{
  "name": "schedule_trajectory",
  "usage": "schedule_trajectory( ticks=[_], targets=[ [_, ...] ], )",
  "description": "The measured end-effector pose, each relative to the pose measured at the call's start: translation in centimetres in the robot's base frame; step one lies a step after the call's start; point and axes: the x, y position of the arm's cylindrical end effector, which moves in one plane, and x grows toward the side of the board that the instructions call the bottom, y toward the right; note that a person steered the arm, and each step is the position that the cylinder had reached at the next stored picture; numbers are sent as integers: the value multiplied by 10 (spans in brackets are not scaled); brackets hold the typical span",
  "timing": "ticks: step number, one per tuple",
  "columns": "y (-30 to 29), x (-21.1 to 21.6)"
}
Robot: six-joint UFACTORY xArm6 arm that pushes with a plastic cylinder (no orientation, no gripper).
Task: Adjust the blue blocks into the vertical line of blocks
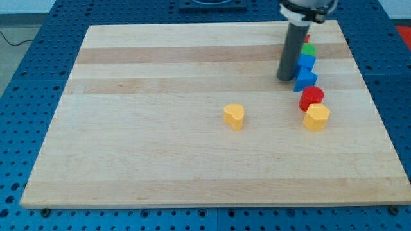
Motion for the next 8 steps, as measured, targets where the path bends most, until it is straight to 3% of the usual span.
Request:
schedule_trajectory(
  ticks=[3,8],
  targets=[
    [-37,-28],
    [-18,1]
  ],
)
